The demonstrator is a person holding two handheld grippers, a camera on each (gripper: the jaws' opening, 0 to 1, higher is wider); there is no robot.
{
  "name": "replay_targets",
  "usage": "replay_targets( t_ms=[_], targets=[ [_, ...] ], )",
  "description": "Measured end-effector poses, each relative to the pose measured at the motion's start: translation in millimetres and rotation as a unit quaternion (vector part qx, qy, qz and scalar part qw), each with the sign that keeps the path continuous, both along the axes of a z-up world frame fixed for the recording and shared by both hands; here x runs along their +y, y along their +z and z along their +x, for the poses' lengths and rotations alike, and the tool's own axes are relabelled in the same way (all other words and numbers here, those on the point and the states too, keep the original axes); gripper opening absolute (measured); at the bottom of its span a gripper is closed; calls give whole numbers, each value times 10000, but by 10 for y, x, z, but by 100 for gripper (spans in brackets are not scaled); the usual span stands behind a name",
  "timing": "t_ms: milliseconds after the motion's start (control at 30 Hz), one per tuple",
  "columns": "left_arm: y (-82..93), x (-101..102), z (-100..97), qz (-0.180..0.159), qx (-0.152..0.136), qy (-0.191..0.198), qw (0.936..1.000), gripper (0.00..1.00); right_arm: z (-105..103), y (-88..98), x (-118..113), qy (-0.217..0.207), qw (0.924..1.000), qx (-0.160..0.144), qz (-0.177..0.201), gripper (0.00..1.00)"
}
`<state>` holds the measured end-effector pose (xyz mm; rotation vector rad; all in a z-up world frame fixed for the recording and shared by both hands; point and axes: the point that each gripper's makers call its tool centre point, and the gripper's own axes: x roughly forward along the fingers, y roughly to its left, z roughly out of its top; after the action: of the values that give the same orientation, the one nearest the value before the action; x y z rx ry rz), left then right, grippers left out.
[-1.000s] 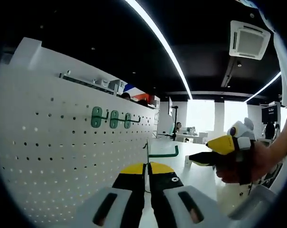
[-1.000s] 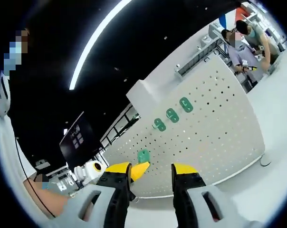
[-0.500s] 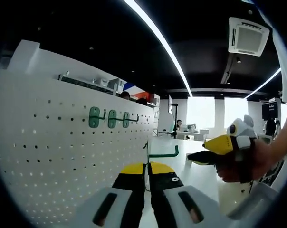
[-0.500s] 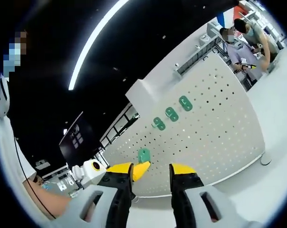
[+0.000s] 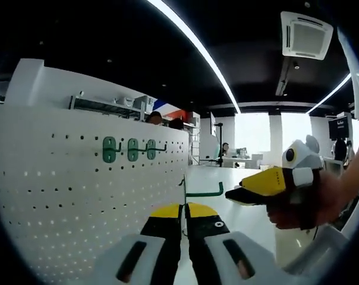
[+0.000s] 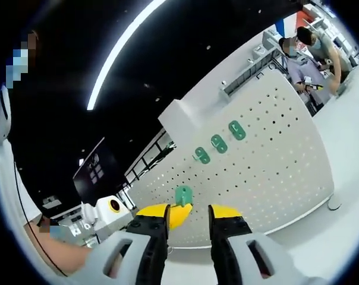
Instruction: Insert the hook assembly into the mounting plate slot until the hook locks in place.
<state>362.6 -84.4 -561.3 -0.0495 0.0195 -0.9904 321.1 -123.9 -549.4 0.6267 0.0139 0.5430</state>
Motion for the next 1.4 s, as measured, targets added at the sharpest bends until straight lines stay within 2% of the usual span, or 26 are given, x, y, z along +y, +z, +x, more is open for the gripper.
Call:
replay_targets(
  t_ms=[200, 267, 600, 1000, 1400],
  targets=[
    [-21, -37, -33, 125, 10, 4, 9999, 2, 27, 33, 38, 18, 10000, -58, -60, 23],
    [-40, -28, -31, 95, 161, 74, 9998, 2, 43, 51, 32, 36, 10000, -73, -9, 23],
    [-28, -55, -63, 99, 140, 94, 9998, 2, 76, 76, 83, 68, 9999, -77, 6, 23],
    [-7, -71, -91, 80, 164, 90, 9998, 2, 127, 99, 118, 62, 9999, -92, -39, 14],
    [29, -175, -178, 170, -14, -76, 9998, 2, 177, 86, 179, 153, 9998, -49, -86, 8]
  ],
)
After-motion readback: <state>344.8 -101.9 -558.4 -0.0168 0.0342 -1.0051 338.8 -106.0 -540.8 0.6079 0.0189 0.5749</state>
